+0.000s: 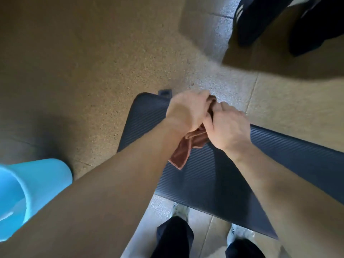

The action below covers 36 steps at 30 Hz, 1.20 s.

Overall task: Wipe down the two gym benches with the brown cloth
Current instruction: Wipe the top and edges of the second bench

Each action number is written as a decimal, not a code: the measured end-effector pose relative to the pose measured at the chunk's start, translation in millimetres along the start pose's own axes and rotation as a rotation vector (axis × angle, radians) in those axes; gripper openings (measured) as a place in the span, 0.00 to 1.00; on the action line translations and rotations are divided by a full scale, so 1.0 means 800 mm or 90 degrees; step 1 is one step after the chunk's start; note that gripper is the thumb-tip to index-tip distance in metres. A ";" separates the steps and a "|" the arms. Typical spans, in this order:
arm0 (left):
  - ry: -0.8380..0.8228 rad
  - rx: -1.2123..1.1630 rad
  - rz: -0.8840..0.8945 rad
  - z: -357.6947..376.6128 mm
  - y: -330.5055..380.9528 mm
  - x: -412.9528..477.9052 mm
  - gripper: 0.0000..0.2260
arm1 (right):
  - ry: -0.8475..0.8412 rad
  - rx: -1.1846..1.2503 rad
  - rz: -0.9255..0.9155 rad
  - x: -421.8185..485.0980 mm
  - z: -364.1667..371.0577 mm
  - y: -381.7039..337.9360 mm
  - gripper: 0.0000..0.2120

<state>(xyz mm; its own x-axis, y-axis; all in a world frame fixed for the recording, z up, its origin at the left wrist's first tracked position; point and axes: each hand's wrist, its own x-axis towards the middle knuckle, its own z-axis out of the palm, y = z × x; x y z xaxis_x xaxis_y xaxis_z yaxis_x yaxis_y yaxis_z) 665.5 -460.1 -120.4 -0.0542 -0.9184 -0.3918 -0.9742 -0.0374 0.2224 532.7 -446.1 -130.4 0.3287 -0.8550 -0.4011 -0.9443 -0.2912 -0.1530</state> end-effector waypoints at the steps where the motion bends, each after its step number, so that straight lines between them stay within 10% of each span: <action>1: -0.042 -0.016 0.043 0.002 0.027 0.007 0.12 | -0.002 -0.010 0.024 -0.012 -0.002 0.027 0.23; 12: 0.036 0.014 0.028 -0.010 -0.042 -0.030 0.13 | 0.054 0.065 0.030 0.007 0.007 -0.027 0.24; 22: 0.031 0.014 0.055 0.049 0.145 -0.005 0.10 | 0.005 -0.034 0.099 -0.057 0.005 0.144 0.23; 36: 0.013 -0.006 0.000 0.042 0.150 -0.008 0.10 | 0.043 0.030 0.030 -0.058 0.008 0.145 0.23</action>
<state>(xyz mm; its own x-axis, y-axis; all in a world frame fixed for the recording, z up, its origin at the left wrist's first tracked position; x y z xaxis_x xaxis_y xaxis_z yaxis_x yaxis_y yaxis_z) 541.2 -445.5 -121.2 -0.0491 -0.9262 -0.3739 -0.9721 -0.0416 0.2307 407.8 -437.5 -135.6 0.2811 -0.8945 -0.3476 -0.9564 -0.2313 -0.1782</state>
